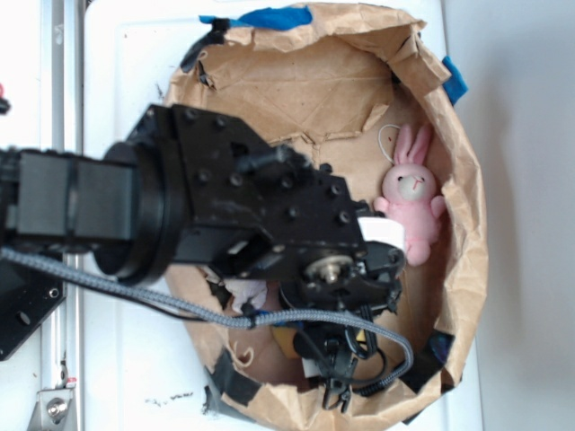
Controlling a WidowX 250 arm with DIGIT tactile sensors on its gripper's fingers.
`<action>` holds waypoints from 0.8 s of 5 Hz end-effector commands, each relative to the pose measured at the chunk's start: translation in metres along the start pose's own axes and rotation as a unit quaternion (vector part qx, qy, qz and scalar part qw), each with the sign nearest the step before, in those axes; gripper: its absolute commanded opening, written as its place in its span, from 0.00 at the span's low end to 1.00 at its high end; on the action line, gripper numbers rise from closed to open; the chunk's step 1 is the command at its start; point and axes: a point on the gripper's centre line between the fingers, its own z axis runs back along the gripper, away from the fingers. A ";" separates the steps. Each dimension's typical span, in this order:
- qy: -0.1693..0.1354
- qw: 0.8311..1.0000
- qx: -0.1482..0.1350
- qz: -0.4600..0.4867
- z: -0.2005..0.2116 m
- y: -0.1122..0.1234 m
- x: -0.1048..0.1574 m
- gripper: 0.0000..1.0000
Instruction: Grab the green sponge.
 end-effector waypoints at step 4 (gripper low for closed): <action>-0.037 0.999 -0.004 0.028 0.049 0.033 0.018 0.00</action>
